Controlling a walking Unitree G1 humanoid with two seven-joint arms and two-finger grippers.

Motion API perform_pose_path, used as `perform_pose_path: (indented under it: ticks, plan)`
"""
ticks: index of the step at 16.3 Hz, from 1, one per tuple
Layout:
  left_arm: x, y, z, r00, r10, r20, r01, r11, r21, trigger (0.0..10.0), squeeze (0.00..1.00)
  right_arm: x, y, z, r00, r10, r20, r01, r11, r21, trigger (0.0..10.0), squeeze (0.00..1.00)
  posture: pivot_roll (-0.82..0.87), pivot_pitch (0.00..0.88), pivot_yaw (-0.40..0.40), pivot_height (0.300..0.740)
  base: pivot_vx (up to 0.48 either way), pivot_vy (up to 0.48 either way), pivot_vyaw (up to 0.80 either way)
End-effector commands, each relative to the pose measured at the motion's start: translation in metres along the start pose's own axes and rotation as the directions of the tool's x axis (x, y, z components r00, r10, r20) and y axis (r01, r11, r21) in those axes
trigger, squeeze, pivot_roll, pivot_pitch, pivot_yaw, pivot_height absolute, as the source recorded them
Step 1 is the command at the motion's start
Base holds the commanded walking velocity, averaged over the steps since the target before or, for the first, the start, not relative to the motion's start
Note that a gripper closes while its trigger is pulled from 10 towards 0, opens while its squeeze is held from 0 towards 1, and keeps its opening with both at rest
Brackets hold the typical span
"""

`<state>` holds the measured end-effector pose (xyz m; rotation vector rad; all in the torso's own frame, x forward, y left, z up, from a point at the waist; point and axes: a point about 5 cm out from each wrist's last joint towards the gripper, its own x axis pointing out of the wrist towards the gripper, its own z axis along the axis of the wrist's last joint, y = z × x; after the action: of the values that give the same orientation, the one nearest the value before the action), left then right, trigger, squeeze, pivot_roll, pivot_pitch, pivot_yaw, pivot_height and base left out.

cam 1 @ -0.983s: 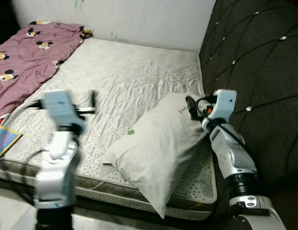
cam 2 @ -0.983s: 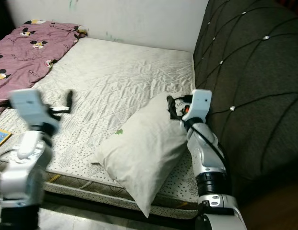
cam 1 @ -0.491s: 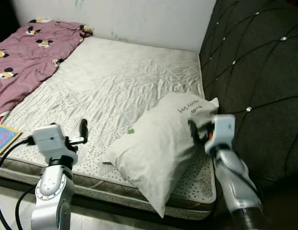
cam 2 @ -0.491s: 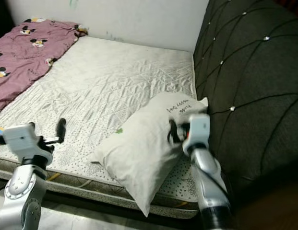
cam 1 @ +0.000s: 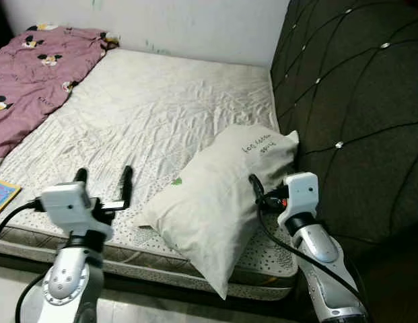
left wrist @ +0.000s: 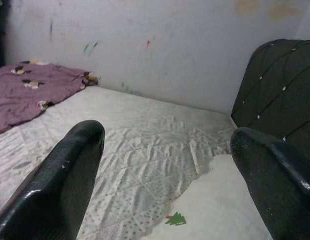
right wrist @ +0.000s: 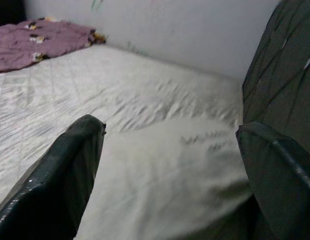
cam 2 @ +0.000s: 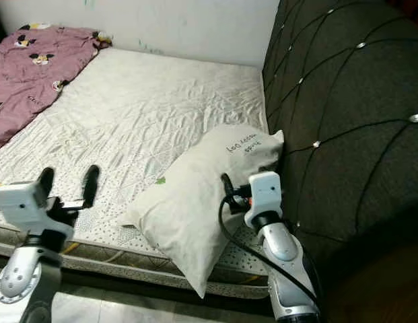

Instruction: Clean up the room

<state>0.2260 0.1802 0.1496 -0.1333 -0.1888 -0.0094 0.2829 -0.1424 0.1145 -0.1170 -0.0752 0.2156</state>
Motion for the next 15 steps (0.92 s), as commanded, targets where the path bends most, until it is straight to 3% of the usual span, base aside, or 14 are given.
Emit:
perform_pose_path:
  ticks: [1, 2, 3, 6, 10, 12, 15]
  plan:
    - [0.000, -0.005, 0.002, 1.000, -0.003, 0.011, 0.003, 1.000, 0.010, 10.0, 0.00, 0.000, -0.011, 0.008, 0.997, -0.070, 0.021, 0.071, 0.997, -0.031, 10.0, 0.00, 0.06, 0.101, -0.042, 0.740, 0.000, 0.000, 0.00]
    - [-0.002, -0.004, -0.002, 0.999, 0.030, -0.025, -0.030, 0.999, 0.017, 10.0, 0.00, -0.001, -0.014, 0.007, 0.995, -0.097, -0.024, 0.100, 0.983, 0.154, 10.0, 0.00, 0.05, 0.110, -0.041, 0.740, 0.000, 0.000, 0.00]
    - [-0.005, -0.006, -0.003, 0.999, -0.007, -0.042, 0.006, 0.999, -0.041, 10.0, 0.00, -0.003, -0.016, 0.007, 0.995, -0.102, -0.021, 0.105, 0.983, 0.150, 10.0, 0.00, 0.05, 0.115, -0.041, 0.740, 0.000, 0.000, 0.00]
    - [-0.009, -0.004, -0.007, 0.997, 0.020, -0.080, -0.021, 1.000, -0.018, 10.0, 0.00, -0.005, -0.017, 0.004, 0.992, -0.105, -0.067, 0.113, 0.985, 0.128, 10.0, 0.00, 0.04, 0.134, -0.041, 0.740, 0.000, 0.000, 0.00]
    - [-0.004, -0.004, -0.012, 0.989, 0.079, -0.121, -0.084, 0.996, -0.039, 10.0, 0.00, -0.006, -0.014, 0.007, 0.993, -0.095, -0.069, 0.103, 0.986, 0.132, 10.0, 0.00, 0.04, 0.141, -0.046, 0.740, 0.000, 0.000, -0.80]
    - [-0.005, -0.005, -0.010, 0.991, 0.074, -0.109, -0.079, 0.996, -0.038, 10.0, 0.00, -0.006, -0.017, 0.005, 0.990, -0.108, -0.086, 0.120, 0.981, 0.152, 10.0, 0.00, 0.04, 0.142, -0.048, 0.740, 0.000, 0.000, 0.00]
    - [-0.003, -0.009, -0.006, 0.994, 0.044, -0.105, -0.050, 0.997, -0.059, 10.0, 0.00, -0.003, -0.021, -0.011, 0.955, -0.178, -0.238, 0.216, 0.966, 0.144, 10.0, 0.00, 0.05, 0.147, -0.057, 0.740, 0.000, 0.000, 0.00]
